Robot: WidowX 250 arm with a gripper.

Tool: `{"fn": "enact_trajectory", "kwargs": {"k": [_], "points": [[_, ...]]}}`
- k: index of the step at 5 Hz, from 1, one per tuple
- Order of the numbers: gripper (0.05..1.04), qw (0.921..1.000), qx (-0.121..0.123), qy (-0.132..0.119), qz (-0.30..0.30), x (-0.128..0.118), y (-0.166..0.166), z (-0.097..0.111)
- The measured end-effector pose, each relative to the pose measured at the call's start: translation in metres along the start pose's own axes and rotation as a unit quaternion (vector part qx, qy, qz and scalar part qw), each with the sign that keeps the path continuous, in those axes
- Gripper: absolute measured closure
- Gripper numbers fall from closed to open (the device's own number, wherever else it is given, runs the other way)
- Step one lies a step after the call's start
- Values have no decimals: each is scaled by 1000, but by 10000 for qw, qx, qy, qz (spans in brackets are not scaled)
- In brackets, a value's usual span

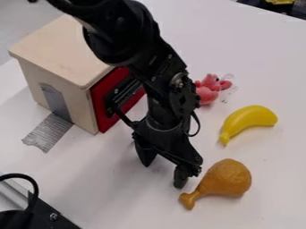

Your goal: Put the banana on top of the drawer

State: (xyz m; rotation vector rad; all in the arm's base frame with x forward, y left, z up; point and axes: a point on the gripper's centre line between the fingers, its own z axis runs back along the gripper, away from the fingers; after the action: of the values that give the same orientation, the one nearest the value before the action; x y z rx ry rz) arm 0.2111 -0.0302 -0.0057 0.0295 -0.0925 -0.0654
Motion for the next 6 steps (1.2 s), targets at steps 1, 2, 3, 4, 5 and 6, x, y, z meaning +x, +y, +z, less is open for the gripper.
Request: {"fn": "enact_trajectory", "kwargs": {"k": [1,2,3,4,5,6], "points": [[83,10000,-16,-5,20,1,-1,0],[83,9995,-227,203,67,4,-6,12],[83,9995,-298,-108,-27,41,-12,37],[83,9983,-356,-332,-311,82,-25,49],[83,9938,-536,-536,-816,119,-45,50],[83,9911,-641,-538,-1033,138,-60,38]]}}
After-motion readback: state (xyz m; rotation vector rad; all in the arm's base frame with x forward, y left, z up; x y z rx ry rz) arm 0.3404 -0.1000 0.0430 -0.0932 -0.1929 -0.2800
